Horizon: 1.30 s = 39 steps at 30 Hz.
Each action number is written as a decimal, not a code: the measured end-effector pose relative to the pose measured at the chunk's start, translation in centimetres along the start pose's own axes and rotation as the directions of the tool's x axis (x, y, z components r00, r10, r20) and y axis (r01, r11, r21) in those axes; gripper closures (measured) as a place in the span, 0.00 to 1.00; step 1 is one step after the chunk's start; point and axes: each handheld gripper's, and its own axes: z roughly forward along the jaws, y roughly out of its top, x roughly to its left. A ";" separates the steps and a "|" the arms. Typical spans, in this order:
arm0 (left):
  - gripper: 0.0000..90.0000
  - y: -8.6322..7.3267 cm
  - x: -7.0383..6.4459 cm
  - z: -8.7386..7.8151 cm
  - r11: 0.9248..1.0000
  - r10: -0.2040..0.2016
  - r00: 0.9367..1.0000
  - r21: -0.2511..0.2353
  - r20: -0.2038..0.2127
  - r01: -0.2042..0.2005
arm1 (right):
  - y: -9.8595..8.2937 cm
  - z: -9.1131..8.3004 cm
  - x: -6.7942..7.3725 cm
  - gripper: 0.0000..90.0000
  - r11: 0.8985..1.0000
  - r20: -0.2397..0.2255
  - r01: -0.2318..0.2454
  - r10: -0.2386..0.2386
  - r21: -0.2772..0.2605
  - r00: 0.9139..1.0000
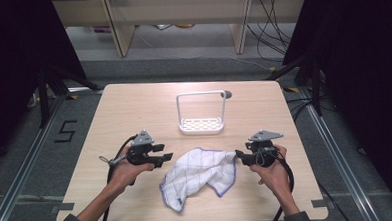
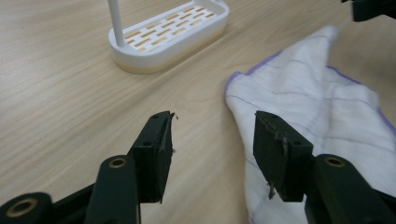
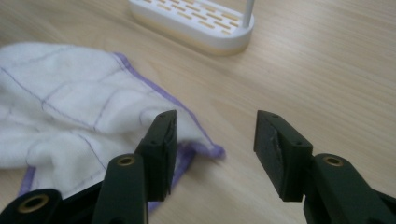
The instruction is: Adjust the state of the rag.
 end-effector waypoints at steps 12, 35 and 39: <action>0.44 0.2 -1.0 5.9 0.989 -0.052 0.996 0.142 0.073 0.041 | 0.4 3.4 1.5 0.54 0.995 -0.019 -0.040 0.042 0.093 0.999; 0.96 3.4 -3.1 -1.6 0.980 0.184 0.983 -0.083 0.002 -0.183 | 3.5 -0.4 2.9 0.93 0.985 -0.023 0.153 -0.155 -0.083 0.988; 0.94 2.6 -2.3 0.5 0.978 0.206 0.976 0.001 -0.073 -0.207 | 5.0 3.2 3.1 0.91 0.976 0.046 0.216 -0.216 0.012 0.975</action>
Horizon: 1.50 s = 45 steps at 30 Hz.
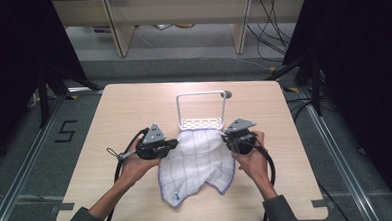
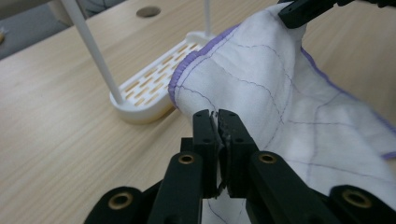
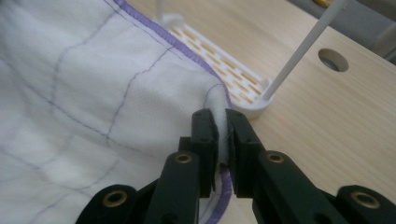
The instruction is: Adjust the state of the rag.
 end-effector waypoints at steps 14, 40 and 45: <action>0.51 -2.5 -0.9 -3.6 0.998 -0.062 0.997 0.036 0.043 0.060 | -2.4 -1.5 1.1 0.61 0.994 -0.012 -0.095 0.095 0.048 0.995; 0.51 -8.9 -8.7 -3.5 0.989 -0.051 0.982 0.145 0.184 0.024 | -7.4 -1.5 8.5 0.61 0.993 -0.202 -0.005 0.028 0.116 0.979; 0.80 -8.6 -8.7 -3.0 0.992 0.032 0.980 0.115 0.199 -0.056 | -7.8 -1.3 7.7 0.87 0.993 -0.212 -0.012 0.036 0.116 0.977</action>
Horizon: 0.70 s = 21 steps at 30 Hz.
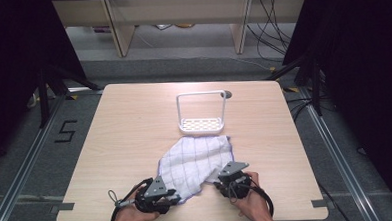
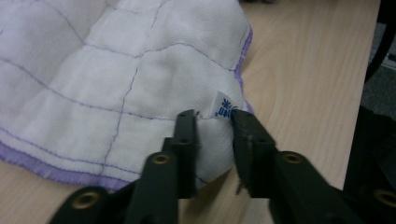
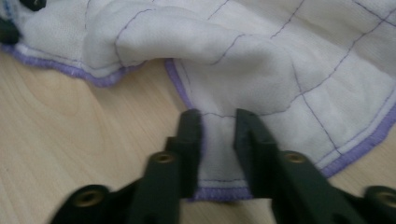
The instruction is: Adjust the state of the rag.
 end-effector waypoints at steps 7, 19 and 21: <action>0.95 -0.1 1.7 -2.7 0.998 -0.009 1.000 -0.064 -0.008 0.009 | -0.9 -3.4 -1.5 0.97 0.998 -0.001 -0.003 0.003 -0.061 1.000; 0.89 -1.1 -1.4 -3.3 0.998 0.008 0.989 -0.058 0.145 0.000 | -4.5 -7.2 0.7 0.92 0.999 -0.049 -0.004 0.001 -0.045 0.999; 0.73 -0.9 -1.0 -3.3 0.997 -0.031 0.989 -0.064 0.144 0.040 | -4.5 -7.7 0.7 0.78 1.000 -0.018 -0.002 0.001 -0.022 1.000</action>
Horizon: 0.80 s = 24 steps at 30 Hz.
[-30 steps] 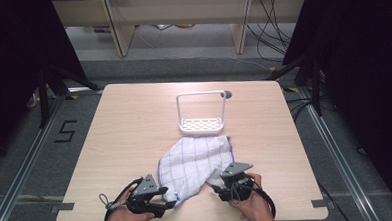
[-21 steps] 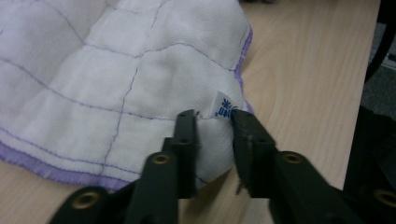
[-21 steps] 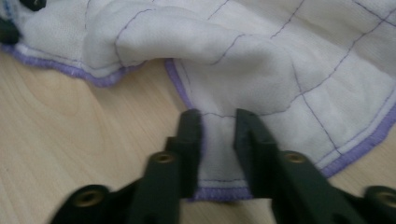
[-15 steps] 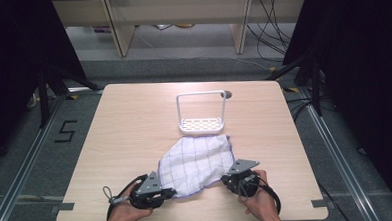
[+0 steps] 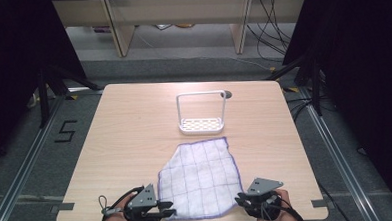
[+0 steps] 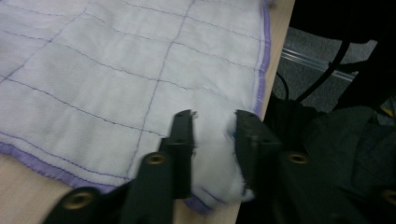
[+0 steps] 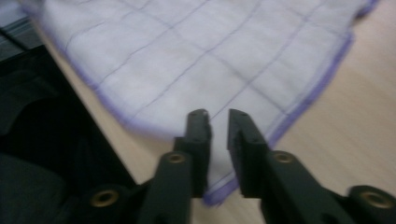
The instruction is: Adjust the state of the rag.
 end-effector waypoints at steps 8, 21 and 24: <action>0.53 1.9 5.9 -2.6 0.985 -0.145 0.971 -0.118 -0.190 0.124 | 3.1 0.4 -3.2 0.60 0.992 0.072 -0.089 0.096 -0.093 0.993; 0.47 3.7 11.2 2.7 0.967 -0.255 0.939 -0.063 -0.230 0.247 | 7.3 5.1 -5.9 0.59 0.993 0.068 -0.104 0.108 -0.063 0.992; 0.69 4.4 10.9 3.7 0.974 -0.226 0.950 -0.082 -0.217 0.213 | 7.1 5.0 -6.0 0.58 0.992 0.070 -0.105 0.110 -0.073 0.991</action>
